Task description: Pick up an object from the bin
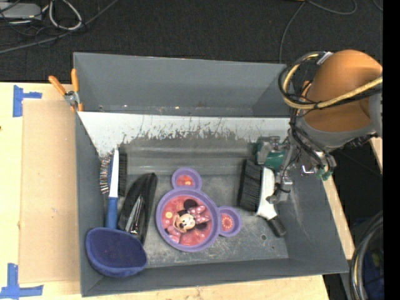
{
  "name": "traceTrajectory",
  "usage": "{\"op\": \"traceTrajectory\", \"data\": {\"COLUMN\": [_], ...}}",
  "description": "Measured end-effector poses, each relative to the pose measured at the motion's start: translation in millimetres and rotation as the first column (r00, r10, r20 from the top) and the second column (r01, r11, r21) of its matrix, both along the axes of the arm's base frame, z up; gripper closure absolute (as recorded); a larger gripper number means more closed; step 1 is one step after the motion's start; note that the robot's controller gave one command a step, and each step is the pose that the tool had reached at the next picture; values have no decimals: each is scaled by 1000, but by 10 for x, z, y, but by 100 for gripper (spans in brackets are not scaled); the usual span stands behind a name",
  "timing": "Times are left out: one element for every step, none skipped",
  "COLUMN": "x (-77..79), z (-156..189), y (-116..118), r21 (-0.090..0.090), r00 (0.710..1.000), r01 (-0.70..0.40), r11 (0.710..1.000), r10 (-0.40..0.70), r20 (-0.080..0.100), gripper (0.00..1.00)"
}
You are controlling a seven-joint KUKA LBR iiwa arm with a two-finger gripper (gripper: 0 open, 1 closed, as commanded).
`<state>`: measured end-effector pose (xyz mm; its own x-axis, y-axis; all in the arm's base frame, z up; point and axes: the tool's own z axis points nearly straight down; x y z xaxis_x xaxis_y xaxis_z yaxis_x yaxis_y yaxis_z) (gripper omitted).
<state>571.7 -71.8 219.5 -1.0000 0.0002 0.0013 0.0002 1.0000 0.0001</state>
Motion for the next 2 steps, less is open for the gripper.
{"op": "traceTrajectory", "data": {"x": [-293,-688], "z": [-813,-756], "y": [305,493], "r21": [0,0], "r00": [1000,997], "r01": [-4,76], "r11": [1000,997], "r10": [4,-76], "r20": [1,-2], "gripper": [0,0]}}
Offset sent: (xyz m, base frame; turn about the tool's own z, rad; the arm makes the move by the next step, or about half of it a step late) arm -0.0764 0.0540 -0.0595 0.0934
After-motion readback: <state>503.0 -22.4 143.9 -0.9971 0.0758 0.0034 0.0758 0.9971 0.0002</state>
